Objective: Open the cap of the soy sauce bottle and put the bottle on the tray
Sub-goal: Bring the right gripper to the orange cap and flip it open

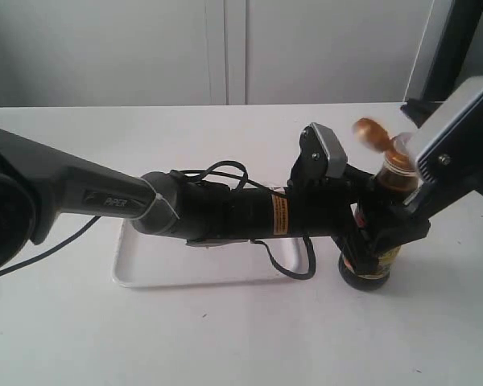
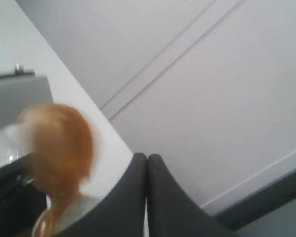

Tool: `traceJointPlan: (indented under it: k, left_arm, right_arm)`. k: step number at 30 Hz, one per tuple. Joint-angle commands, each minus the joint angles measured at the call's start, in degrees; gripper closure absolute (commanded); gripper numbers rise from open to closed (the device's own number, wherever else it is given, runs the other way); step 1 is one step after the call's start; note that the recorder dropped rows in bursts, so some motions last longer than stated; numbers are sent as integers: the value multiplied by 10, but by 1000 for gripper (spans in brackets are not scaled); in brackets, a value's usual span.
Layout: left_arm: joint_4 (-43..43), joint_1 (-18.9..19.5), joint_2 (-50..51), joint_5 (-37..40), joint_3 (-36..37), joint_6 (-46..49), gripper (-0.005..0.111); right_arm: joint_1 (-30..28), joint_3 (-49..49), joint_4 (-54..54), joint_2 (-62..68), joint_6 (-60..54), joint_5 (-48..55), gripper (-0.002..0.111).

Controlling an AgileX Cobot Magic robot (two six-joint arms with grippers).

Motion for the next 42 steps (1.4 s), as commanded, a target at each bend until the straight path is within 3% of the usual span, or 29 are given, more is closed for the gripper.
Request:
traceJointPlan:
  k: [1, 6, 12, 19, 42]
  left_arm:
    - [27, -4, -1, 15, 3, -12, 107]
    - [28, -4, -1, 15, 3, -12, 107]
    - [29, -4, -1, 15, 3, -15, 107]
    - [31, -4, -1, 15, 3, -15, 107]
    - [32, -4, -1, 28, 3, -26, 107]
  right_arm:
    - [35, -20, -4, -17, 4, -6, 108]
    - [43, -23, 16, -17, 9, 3, 108]
    - [43, -46, 152, -17, 9, 17, 108]
    - [43, -93, 204, -9, 19, 106, 108]
    - [-125, -267, 205, 76, 53, 525, 108]
